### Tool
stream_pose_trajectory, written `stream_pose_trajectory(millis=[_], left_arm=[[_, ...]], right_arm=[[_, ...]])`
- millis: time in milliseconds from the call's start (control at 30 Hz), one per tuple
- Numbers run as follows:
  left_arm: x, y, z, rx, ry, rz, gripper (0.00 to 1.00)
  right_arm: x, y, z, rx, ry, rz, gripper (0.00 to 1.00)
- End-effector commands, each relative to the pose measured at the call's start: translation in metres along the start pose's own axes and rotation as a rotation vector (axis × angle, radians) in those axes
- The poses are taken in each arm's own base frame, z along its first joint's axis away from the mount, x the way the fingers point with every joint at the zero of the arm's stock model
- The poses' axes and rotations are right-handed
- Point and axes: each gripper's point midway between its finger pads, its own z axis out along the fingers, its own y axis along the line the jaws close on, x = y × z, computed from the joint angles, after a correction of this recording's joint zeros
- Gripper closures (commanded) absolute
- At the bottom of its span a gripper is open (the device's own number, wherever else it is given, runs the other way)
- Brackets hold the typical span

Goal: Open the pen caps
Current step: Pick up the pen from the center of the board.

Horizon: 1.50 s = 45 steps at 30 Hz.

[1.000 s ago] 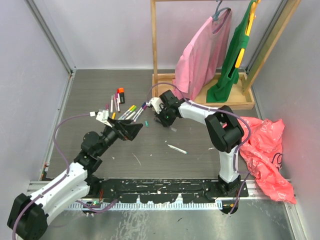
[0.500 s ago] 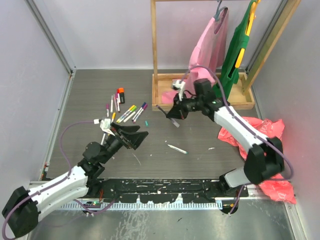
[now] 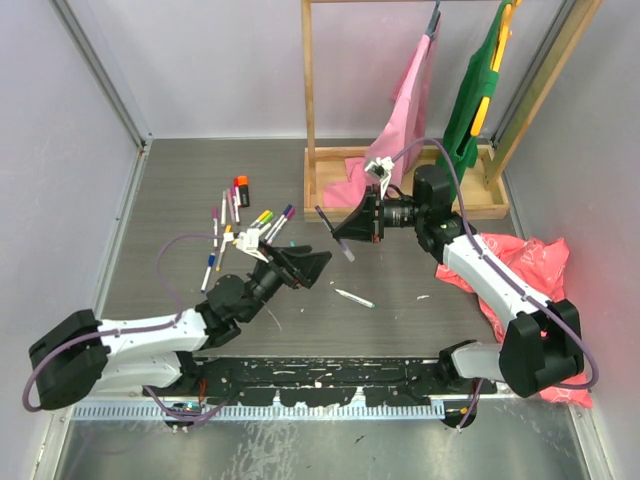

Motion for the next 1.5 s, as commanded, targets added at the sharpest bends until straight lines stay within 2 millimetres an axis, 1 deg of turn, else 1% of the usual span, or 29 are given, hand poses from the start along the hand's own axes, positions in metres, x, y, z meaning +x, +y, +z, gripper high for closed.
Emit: stream_pose_trajectory(millis=[0, 167, 300, 367, 467, 600, 833, 1033, 1233, 1333, 1433, 1467], left_arm=[[-0.021, -0.012, 0.022, -0.02, -0.126, -0.027, 0.18], [-0.015, -0.019, 0.036, -0.022, -0.134, -0.052, 0.23], [-0.014, -0.025, 0.041, -0.015, -0.135, -0.078, 0.25], [-0.003, -0.018, 0.045, -0.035, -0.114, -0.08, 0.27], [0.005, -0.013, 0.049, -0.053, -0.103, -0.09, 0.32], [0.015, -0.008, 0.054, -0.069, -0.086, -0.105, 0.36], [0.03, -0.011, 0.062, -0.055, -0.047, -0.125, 0.45], [0.039, -0.01, 0.065, -0.048, -0.022, -0.148, 0.55], [0.046, -0.007, 0.066, -0.051, -0.008, -0.162, 0.71], [0.047, -0.006, 0.066, -0.055, -0.008, -0.156, 0.87], [0.048, -0.003, 0.064, -0.06, -0.007, -0.14, 0.98], [0.048, -0.002, 0.063, -0.062, -0.005, -0.131, 1.0]], right_arm=[[-0.012, 0.006, 0.0, -0.033, -0.03, -0.025, 0.99], [-0.008, -0.002, 0.002, -0.017, -0.026, -0.008, 0.99], [-0.005, -0.007, 0.004, -0.009, -0.022, 0.004, 0.99], [-0.003, -0.009, 0.005, -0.007, -0.019, 0.011, 0.99], [-0.002, -0.011, 0.005, -0.006, -0.017, 0.015, 0.99], [-0.002, -0.011, 0.005, -0.006, -0.017, 0.015, 0.99], [0.001, -0.015, 0.007, -0.005, -0.011, 0.027, 0.99], [0.004, -0.019, 0.008, 0.001, -0.003, 0.039, 0.99], [0.007, -0.022, 0.008, 0.006, 0.004, 0.042, 0.99], [0.008, -0.023, 0.008, 0.007, 0.008, 0.039, 0.99], [0.009, -0.022, 0.008, -0.001, 0.016, 0.023, 0.99], [0.01, -0.021, 0.008, -0.006, 0.021, 0.014, 0.99]])
